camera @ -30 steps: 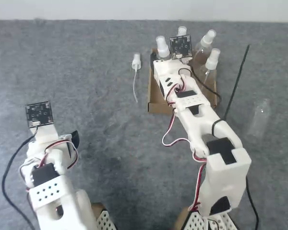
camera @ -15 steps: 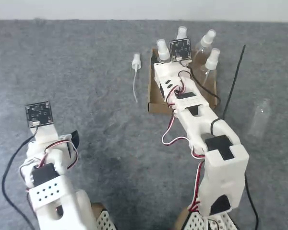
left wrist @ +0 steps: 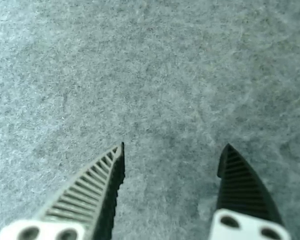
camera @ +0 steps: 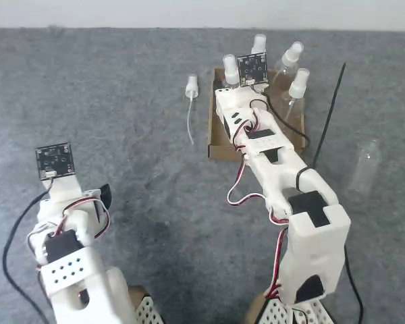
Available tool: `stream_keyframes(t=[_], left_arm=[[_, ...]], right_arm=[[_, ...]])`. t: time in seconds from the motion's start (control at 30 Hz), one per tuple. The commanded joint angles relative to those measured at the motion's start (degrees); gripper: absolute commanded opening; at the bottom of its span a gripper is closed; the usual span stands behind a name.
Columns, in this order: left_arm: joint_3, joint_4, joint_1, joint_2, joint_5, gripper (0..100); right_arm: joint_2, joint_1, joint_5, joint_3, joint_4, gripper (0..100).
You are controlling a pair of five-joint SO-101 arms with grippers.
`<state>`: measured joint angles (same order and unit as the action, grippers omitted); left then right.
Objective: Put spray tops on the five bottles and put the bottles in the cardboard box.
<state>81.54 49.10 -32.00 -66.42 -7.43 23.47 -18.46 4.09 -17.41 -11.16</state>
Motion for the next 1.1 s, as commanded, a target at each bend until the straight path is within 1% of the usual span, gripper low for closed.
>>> stream_keyframes(t=[0.0,0.73,0.8,0.93,1.07], left_arm=[[-0.6,-0.8,0.2,-1.2,-0.4,28],[-0.6,-0.8,0.1,-1.2,-0.4,28],[-0.6,-0.8,0.1,-1.2,-0.4,28],[-0.6,-0.8,0.1,-1.2,-0.4,28],[-0.6,-0.8,0.1,-1.2,-0.4,28]], right_arm=[[-1.5,0.0,-0.8,2.1,0.6,14.4],[-1.6,-0.6,-0.9,3.6,1.0,14.6],[-1.6,-0.6,-0.9,3.6,1.0,16.6],[-1.6,-0.7,-0.9,3.6,1.0,24.0],[-1.8,-0.7,-1.0,3.7,1.0,24.9]])
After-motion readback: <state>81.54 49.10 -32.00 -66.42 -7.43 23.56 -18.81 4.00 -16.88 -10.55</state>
